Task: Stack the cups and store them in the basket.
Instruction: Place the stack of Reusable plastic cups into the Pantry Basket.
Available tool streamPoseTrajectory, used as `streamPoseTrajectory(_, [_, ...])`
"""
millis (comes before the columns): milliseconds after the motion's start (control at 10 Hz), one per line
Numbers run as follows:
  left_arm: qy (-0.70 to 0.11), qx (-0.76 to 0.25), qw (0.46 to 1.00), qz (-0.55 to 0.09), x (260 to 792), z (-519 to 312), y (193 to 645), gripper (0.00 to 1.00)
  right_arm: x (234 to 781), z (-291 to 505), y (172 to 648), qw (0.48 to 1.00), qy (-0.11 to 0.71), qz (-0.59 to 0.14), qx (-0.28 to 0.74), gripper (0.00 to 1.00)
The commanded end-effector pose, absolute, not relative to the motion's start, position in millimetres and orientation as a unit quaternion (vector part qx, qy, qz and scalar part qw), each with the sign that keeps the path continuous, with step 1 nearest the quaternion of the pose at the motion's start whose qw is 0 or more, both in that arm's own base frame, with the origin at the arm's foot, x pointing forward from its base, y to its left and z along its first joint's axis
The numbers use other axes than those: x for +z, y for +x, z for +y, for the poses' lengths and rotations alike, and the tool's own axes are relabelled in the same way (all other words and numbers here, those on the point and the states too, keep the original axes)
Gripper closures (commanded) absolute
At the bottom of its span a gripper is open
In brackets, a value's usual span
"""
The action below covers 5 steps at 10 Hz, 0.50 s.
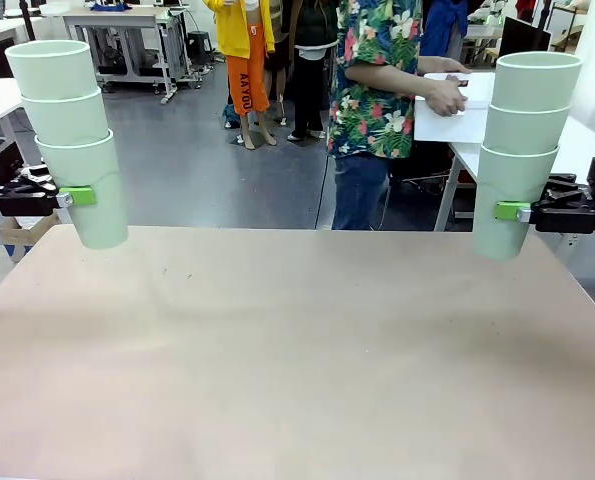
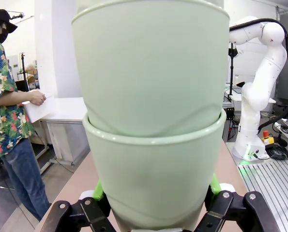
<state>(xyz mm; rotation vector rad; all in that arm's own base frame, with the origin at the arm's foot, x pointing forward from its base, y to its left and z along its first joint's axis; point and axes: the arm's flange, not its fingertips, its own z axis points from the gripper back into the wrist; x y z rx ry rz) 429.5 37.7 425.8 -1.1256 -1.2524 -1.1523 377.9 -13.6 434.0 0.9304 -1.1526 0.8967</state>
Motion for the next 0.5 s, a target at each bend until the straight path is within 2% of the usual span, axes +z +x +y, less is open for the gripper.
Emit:
streamPoseTrajectory(0, [-0.469,-0.484,0.519,-0.525,429.7,36.8,428.0,0.13,436.5,-13.7,378.1,0.648,0.407,-0.510,0.394,0.13])
streamPoseTrajectory(400, [-0.469,-0.484,0.519,-0.525,429.7,36.8,428.0,0.13,436.5,-13.7,378.1,0.648,0.407,-0.510,0.394,0.13])
